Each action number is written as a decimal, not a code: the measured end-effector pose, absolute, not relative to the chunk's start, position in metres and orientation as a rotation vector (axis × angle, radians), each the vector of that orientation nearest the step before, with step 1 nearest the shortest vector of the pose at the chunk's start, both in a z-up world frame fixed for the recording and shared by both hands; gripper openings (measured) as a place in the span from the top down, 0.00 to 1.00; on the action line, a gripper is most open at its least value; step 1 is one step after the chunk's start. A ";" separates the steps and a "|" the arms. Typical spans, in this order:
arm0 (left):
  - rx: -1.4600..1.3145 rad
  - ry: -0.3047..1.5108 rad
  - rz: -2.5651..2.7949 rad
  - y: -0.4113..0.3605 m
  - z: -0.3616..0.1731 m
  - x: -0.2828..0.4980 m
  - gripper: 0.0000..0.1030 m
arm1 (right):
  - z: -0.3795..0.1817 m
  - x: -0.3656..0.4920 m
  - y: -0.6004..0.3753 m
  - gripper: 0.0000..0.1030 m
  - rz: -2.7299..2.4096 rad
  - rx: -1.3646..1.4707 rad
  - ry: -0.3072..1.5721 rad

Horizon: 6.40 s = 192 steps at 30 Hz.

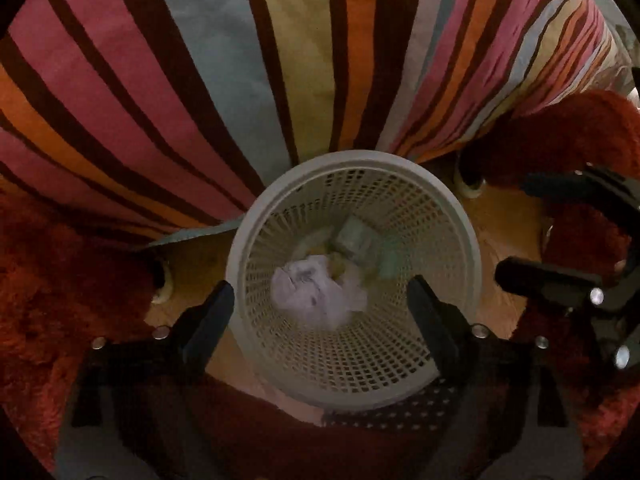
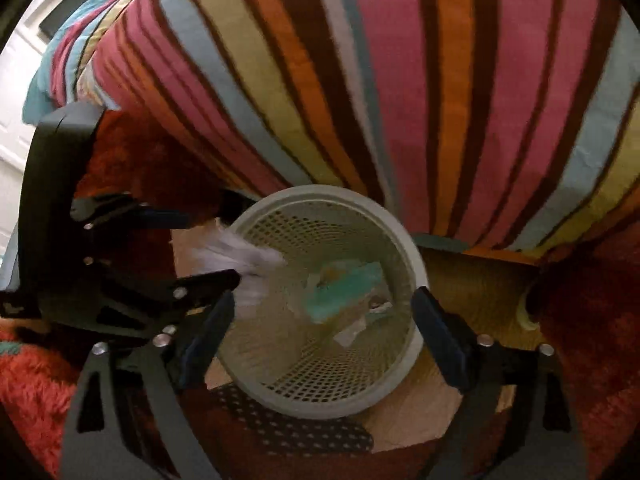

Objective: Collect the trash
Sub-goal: 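Grasp the teal printed box with the left tool while the right grasps a tissue pack, then carry the teal box and tissue pack to the wastebasket and release both, then grasp the lime green box with the left tool while the right grasps another tissue pack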

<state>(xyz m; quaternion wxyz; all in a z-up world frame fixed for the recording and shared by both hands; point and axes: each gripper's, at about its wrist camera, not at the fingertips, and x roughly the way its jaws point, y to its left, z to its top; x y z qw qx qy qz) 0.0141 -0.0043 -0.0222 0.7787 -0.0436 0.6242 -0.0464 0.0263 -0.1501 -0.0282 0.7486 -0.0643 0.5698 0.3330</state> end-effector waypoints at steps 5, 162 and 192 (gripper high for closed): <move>-0.098 1.357 -0.104 -0.003 -0.026 0.015 0.16 | -0.034 0.029 -0.162 0.16 0.686 -0.092 1.262; -0.194 1.135 -0.258 0.007 0.084 0.015 0.24 | 0.053 0.021 -0.213 0.20 0.828 0.105 1.073; -0.400 1.016 0.241 0.065 0.226 0.457 0.17 | 0.145 0.251 -0.076 0.20 0.783 -0.221 0.706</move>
